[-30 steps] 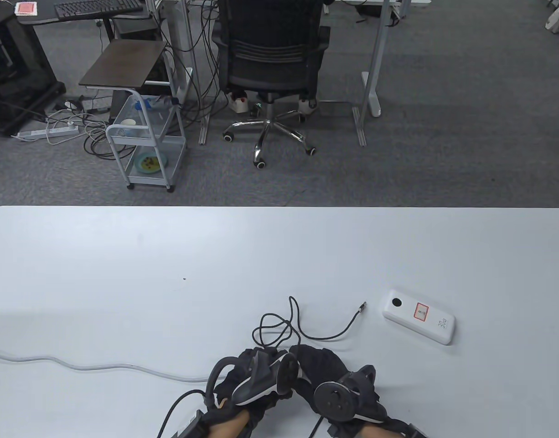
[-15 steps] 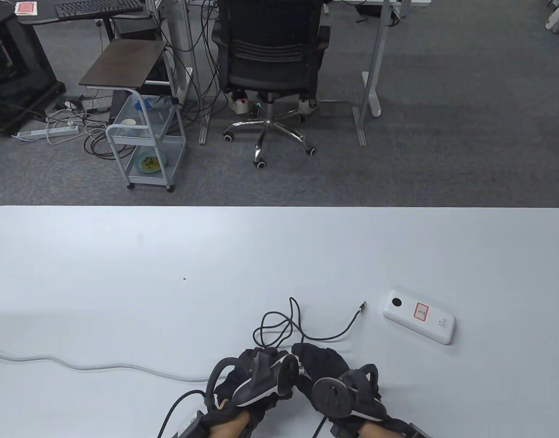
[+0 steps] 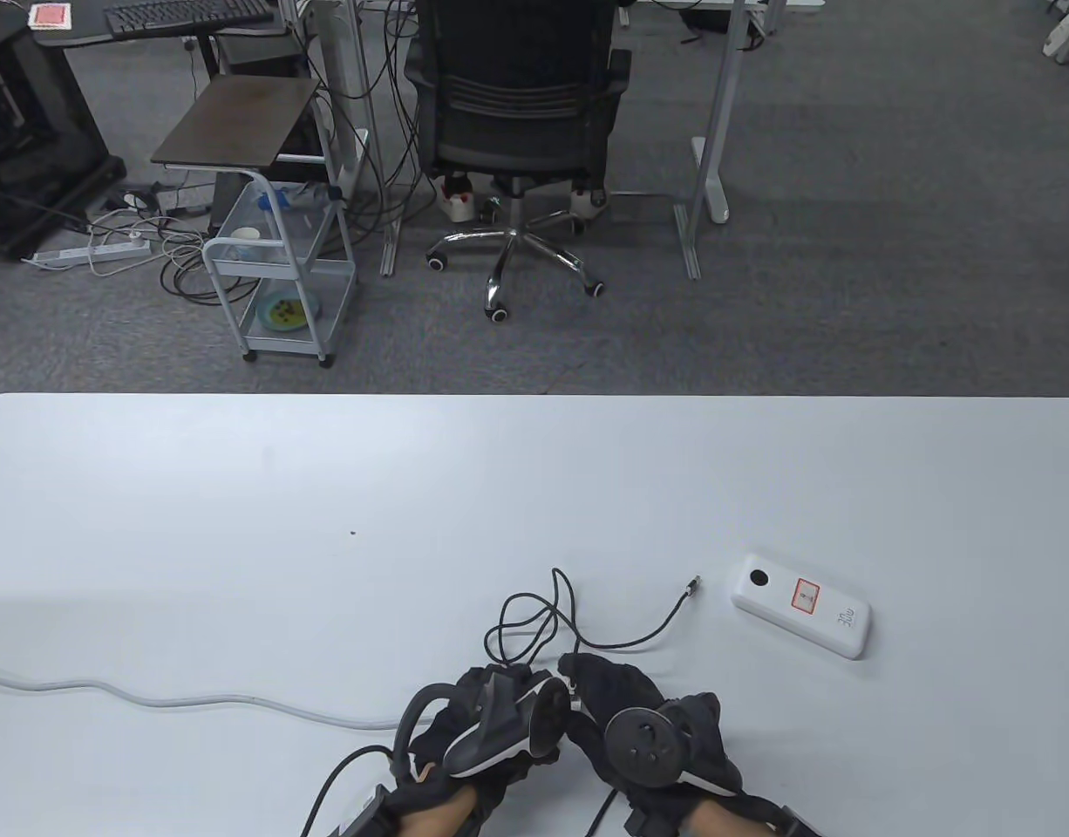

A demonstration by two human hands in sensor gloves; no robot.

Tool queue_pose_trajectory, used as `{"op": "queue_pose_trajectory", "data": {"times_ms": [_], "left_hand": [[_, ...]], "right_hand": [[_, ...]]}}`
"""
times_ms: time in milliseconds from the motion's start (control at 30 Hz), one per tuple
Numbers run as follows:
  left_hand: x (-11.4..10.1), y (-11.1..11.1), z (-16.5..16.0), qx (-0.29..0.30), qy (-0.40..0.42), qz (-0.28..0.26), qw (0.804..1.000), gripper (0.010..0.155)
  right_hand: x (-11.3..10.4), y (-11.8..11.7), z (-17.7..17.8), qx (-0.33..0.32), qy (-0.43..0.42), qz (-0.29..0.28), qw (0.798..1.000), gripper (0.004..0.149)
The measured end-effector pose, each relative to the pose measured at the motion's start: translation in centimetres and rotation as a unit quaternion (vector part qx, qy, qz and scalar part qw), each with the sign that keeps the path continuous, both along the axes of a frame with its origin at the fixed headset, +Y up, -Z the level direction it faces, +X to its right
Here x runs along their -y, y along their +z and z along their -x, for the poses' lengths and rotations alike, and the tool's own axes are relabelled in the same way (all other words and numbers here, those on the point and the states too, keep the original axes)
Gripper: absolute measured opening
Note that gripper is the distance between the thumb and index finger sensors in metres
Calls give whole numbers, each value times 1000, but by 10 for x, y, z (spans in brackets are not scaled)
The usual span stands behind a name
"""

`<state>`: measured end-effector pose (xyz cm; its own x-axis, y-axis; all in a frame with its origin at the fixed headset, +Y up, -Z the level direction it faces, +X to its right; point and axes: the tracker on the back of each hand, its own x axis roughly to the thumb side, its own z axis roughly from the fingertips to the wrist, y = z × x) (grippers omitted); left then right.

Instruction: Unplug the charger and disconnect the battery pack

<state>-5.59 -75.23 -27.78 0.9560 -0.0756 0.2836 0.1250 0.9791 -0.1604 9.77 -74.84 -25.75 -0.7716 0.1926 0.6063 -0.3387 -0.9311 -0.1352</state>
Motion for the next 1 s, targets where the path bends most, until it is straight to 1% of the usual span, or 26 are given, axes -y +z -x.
{"op": "queue_pose_trajectory", "data": {"times_ms": [33, 67, 133, 167, 267, 300, 333, 400, 433, 500, 533, 567, 600, 633, 667, 733, 767, 833, 933, 1000], "left_hand": [[0, 0, 0, -1, 0, 2, 1000, 81], [0, 0, 0, -2, 0, 3, 1000, 80], [0, 0, 0, -1, 0, 2, 1000, 80], [0, 0, 0, 0, 1, -1, 1000, 80], [1, 0, 1, 2, 3, -3, 1000, 80], [0, 0, 1, 2, 5, 0, 1000, 81], [1, -1, 1, 0, 6, 0, 1000, 81], [0, -1, 0, -3, 4, -1, 1000, 81], [0, -1, 0, -4, 2, -1, 1000, 80], [0, -1, 0, -3, 5, 1, 1000, 80], [0, -2, 1, -3, 7, 1, 1000, 80], [1, -2, 1, -3, 8, 0, 1000, 80], [1, -1, 1, -3, 7, -2, 1000, 79], [0, -1, 1, -3, 8, -2, 1000, 80], [1, -1, 1, -2, 9, -3, 1000, 80], [0, -1, 1, -3, 8, -3, 1000, 81], [0, -1, 1, -3, 6, -3, 1000, 81], [0, 0, 2, 0, 5, -9, 1000, 81], [3, 0, 7, 10, 15, -40, 999, 82], [3, -1, 9, 6, 16, -36, 999, 82]], "right_hand": [[0, 3, 1, -7, 21, -22, 1000, 65], [-1, 7, 3, -17, 45, -55, 997, 66], [-2, 9, 7, -31, 108, -131, 985, 66], [-2, 8, 6, -32, 113, -140, 983, 66], [-1, -1, 3, 6, 54, -44, 998, 67], [-2, -4, 1, 1, 40, -7, 999, 67], [-2, -4, 1, 2, 27, -5, 1000, 66], [-2, -1, 1, -3, 32, -19, 999, 66], [-3, 2, 2, -19, 54, -61, 996, 67], [-7, 7, 4, -38, 74, -84, 993, 67], [-10, 10, 7, -61, 94, -117, 987, 67], [-13, 11, 8, -44, 98, -147, 983, 67], [-16, 8, 9, -34, 96, -128, 987, 67], [-15, 5, 9, -21, 106, -76, 991, 67], [-14, 3, 6, -24, 108, -59, 992, 67], [-13, 1, 0, -24, 88, -81, 993, 67], [-14, 1, -4, -17, 95, -67, 993, 67], [-16, 0, -10, -5, 91, -63, 994, 67], [-20, -4, -19, 10, 81, -56, 995, 67], [-21, -7, -24, 18, 80, -53, 995, 67]]}}
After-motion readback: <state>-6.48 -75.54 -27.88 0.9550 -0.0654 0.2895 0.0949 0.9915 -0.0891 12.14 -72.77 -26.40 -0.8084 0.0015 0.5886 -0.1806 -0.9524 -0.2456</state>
